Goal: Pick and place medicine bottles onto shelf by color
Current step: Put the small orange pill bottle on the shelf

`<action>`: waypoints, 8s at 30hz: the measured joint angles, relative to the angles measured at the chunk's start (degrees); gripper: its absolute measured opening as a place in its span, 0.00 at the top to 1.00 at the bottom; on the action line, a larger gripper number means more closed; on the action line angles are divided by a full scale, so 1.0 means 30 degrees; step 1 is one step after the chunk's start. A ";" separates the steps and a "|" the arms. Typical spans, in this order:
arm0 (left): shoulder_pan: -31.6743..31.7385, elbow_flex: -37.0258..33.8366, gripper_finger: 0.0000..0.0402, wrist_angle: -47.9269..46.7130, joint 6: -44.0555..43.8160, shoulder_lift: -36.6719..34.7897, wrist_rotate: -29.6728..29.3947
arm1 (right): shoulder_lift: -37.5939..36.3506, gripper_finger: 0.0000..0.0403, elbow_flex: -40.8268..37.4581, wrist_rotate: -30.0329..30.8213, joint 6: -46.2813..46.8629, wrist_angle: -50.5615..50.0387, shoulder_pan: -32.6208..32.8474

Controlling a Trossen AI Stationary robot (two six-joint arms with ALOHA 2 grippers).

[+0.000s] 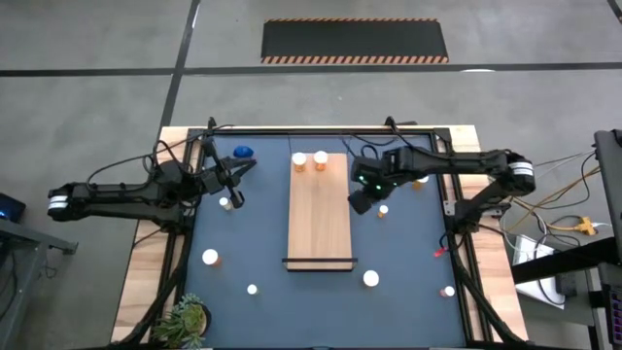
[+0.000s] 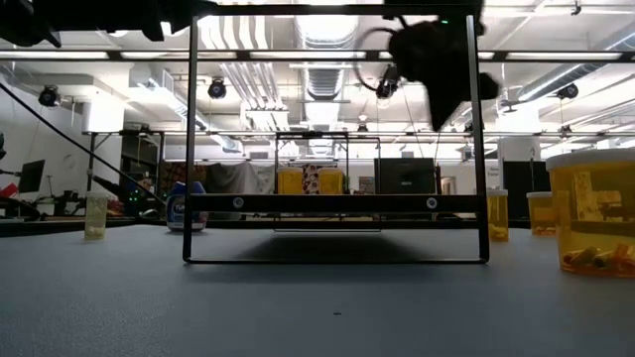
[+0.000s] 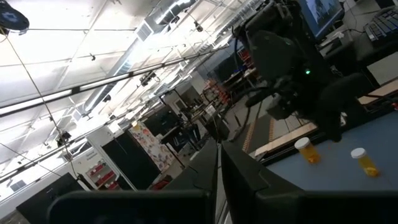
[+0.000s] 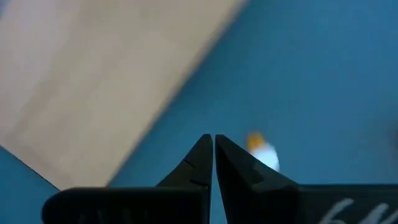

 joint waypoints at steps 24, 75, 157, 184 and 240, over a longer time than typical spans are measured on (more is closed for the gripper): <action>-0.0007 0.0007 0.99 -0.0058 0.0007 0.0022 0.0000 | -0.4184 0.37 -0.7624 0.1375 -0.4584 0.2318 0.1629; -0.0004 0.0007 0.99 0.0117 -0.0142 0.0240 0.0000 | -0.6935 0.69 -1.4472 0.3413 -0.7291 1.2301 0.1939; -0.0007 -0.0007 0.99 0.0117 -0.0131 0.0138 0.0000 | 0.7365 0.71 0.3956 0.1385 -1.1173 0.8864 0.3581; -0.0007 0.0000 0.99 0.0111 -0.0131 0.0095 0.0000 | 0.5965 0.60 0.3929 0.1764 -1.1627 0.8654 0.3557; -0.0024 0.0026 0.99 0.0391 -0.0684 0.0923 0.0143 | 0.4615 0.98 -0.0104 0.1759 -1.3849 1.0173 0.3061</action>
